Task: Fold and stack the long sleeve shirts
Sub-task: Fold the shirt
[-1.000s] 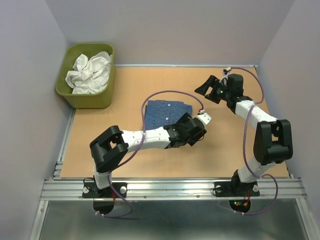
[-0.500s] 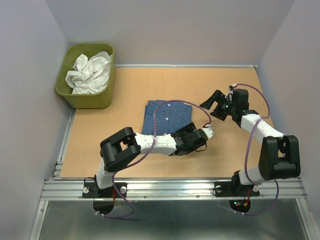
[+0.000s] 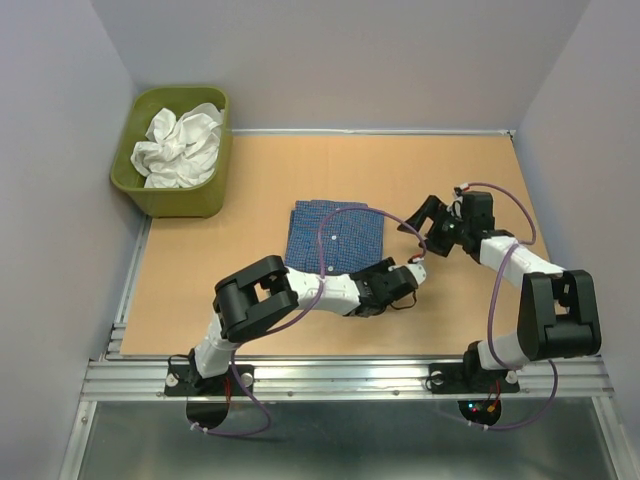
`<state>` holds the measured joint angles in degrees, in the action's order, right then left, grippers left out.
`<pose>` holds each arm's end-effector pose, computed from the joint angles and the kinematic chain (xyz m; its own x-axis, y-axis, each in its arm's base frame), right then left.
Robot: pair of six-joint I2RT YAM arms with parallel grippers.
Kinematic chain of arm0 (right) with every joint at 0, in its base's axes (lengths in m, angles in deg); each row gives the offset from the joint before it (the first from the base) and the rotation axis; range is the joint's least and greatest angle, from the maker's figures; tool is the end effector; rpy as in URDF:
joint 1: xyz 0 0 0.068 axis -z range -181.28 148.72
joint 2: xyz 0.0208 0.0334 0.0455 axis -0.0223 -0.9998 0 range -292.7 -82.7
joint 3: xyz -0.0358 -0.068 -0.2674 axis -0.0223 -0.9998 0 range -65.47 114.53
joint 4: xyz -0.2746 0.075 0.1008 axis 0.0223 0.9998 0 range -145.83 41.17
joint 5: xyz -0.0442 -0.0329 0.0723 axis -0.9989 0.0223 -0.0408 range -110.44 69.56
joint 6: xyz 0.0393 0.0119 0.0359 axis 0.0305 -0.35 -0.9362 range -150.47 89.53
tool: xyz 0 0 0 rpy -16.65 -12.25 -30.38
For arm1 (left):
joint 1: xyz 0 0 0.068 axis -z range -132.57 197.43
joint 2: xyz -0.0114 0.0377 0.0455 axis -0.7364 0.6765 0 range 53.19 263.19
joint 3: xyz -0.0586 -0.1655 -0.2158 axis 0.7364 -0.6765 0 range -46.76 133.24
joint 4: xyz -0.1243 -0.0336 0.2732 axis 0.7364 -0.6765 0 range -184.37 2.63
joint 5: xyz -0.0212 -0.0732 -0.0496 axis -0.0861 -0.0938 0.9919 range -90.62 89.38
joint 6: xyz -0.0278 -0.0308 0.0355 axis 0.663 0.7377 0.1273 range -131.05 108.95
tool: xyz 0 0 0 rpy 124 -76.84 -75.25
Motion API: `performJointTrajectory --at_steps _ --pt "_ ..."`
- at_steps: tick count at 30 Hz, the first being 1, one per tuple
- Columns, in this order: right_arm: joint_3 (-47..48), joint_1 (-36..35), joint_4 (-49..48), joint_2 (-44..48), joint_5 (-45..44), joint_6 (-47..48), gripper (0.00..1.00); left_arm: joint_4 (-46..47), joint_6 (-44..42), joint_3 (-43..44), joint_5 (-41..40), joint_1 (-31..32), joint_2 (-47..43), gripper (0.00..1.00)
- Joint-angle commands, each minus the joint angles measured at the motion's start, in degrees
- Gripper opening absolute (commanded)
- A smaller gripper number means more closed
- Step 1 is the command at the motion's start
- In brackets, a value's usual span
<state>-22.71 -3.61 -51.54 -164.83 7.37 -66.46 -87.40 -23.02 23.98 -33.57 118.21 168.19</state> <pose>0.3197 0.0302 0.1710 -0.7775 0.4884 -0.3962 0.1032 0.7205 0.6857 0.1693 -0.4250 0.1267 -0.0871 0.7786 -0.6214 0.6974 0.4931 0.5201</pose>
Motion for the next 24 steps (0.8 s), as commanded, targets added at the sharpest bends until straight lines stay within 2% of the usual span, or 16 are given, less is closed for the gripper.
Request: performJointTrajectory --at_steps 1,4,8,14,24 --pt "-2.07 -0.05 -3.24 0.56 1.80 0.04 0.99 -1.55 -0.16 0.28 -1.94 0.06 1.10 0.30" --pt "-3.47 -0.05 -6.48 0.13 3.30 -1.71 0.99 -1.55 0.19 0.10 -1.94 0.06 0.40 0.16" --pt "-6.02 -0.13 -14.19 -1.02 7.68 -6.10 0.99 -0.76 1.15 -0.25 -0.89 -0.12 -2.84 0.07" --pt "-12.96 -0.48 -32.13 -4.88 12.44 -18.14 1.00 -0.41 4.58 -0.78 3.15 -1.08 -7.85 0.06" --pt "-11.92 -4.08 -42.26 -15.41 13.58 -22.90 1.00 -0.49 7.48 -1.66 5.61 -1.53 -9.97 0.06"
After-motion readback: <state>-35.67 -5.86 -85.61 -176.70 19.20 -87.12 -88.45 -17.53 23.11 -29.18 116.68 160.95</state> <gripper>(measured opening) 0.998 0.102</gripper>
